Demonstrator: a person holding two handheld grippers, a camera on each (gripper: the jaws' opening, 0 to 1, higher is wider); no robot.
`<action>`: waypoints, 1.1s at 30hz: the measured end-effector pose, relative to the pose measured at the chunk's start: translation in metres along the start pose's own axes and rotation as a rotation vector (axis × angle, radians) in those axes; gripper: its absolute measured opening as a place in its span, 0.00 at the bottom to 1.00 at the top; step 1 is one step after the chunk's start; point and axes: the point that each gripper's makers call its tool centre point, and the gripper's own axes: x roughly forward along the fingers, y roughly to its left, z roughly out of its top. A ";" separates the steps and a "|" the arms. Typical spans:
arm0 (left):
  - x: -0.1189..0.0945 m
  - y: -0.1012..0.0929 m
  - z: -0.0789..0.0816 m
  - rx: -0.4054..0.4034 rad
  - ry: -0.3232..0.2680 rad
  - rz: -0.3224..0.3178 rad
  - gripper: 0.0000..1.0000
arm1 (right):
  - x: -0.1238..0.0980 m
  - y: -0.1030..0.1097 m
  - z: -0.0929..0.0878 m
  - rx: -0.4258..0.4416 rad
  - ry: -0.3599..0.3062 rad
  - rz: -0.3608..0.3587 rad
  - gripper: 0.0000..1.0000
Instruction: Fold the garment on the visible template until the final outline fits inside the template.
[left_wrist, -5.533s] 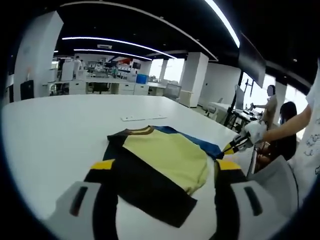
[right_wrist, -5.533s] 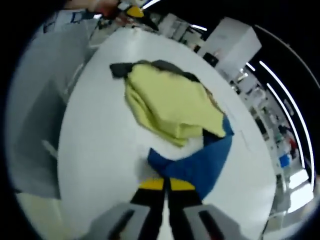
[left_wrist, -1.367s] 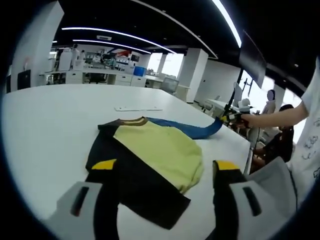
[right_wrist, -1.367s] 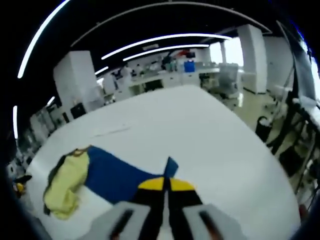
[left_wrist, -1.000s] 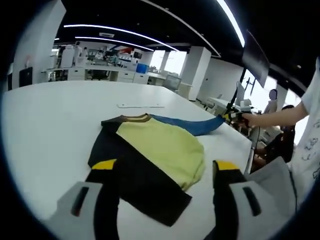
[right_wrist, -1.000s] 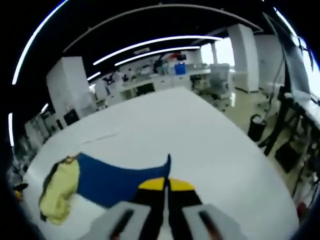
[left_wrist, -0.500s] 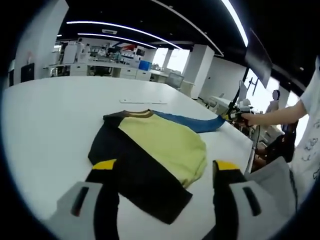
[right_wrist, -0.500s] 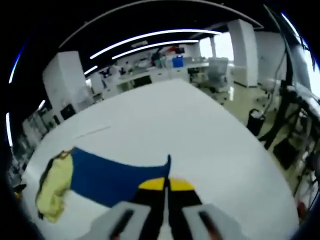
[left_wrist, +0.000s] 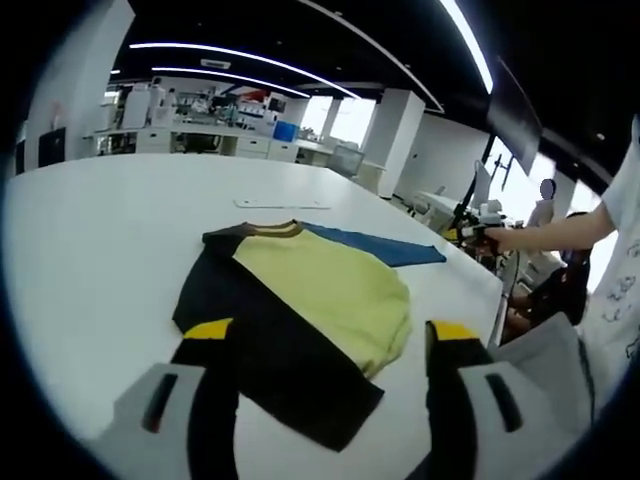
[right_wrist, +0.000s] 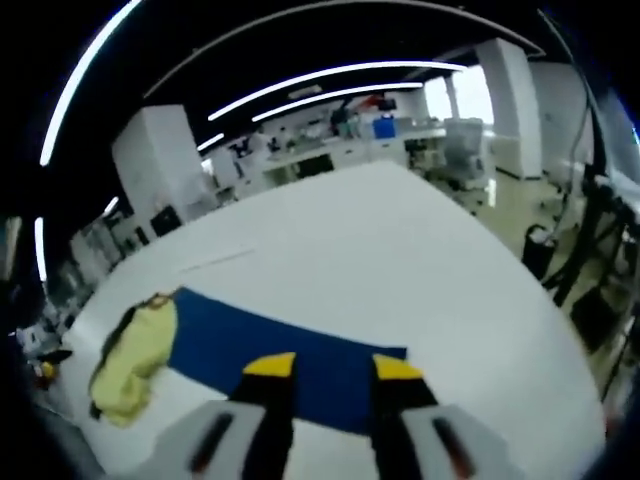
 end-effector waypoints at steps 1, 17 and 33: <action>0.000 -0.001 0.000 0.000 0.000 -0.002 0.74 | -0.001 0.003 -0.001 -0.016 -0.002 0.015 0.37; 0.002 -0.006 -0.004 0.043 0.024 -0.013 0.74 | -0.013 0.030 -0.013 -0.120 0.047 0.133 0.90; 0.006 -0.037 -0.040 0.209 0.171 -0.043 0.60 | -0.018 0.031 -0.026 -0.138 0.095 0.137 0.94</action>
